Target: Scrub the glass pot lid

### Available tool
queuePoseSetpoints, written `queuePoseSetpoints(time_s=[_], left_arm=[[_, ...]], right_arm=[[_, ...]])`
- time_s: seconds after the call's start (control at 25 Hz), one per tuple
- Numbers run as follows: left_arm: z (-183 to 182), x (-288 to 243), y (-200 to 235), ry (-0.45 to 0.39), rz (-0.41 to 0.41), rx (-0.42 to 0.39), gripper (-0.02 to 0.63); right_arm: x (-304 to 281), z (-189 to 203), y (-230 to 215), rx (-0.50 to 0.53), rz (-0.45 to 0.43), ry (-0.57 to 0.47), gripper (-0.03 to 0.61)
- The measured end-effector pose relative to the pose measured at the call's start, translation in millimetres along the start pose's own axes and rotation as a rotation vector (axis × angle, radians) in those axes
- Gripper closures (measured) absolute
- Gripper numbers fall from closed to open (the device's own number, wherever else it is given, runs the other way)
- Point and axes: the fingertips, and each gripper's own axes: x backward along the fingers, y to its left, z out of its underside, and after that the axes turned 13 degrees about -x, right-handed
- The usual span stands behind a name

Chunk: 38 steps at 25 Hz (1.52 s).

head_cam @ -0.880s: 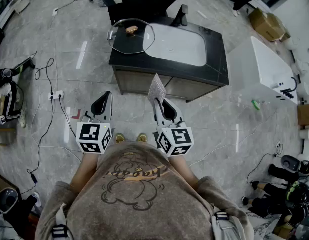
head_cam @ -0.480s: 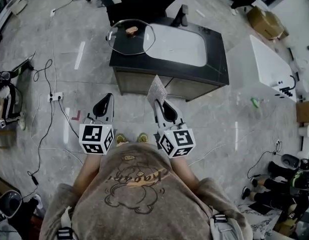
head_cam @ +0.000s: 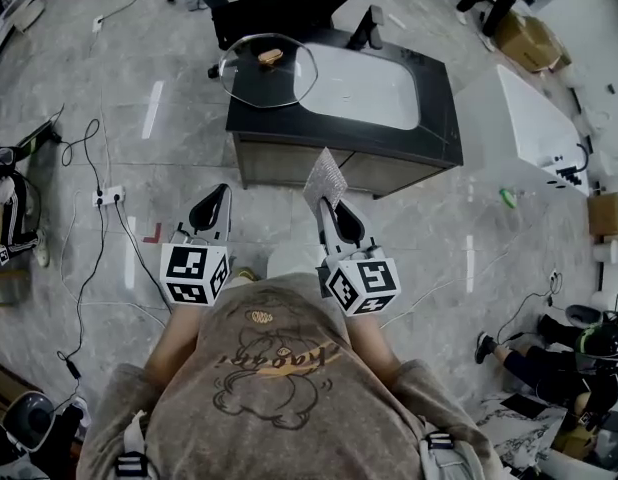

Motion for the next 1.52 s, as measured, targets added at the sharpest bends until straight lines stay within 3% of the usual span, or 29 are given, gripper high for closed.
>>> queuePoseSetpoints(time_s=[0.36, 1.12, 1.52], left_arm=[[-12.9, -53.0, 38.2, -0.023, 0.007, 0.005, 0.597], [-79.7, -257.4, 106.3, 0.014, -0.025, 0.035, 0.597], [-100.4, -303.0, 125.2, 0.02, -0.027, 0.047, 0.595]], right_arm=[[-63.2, -15.7, -12.3, 0.0, -0.004, 0.007, 0.502], [-252.7, -125.4, -118.0, -0.008, -0.119, 0.053, 0.502], [-308.7, -139.6, -149.7, -0.025, -0.142, 0.121, 0.502]])
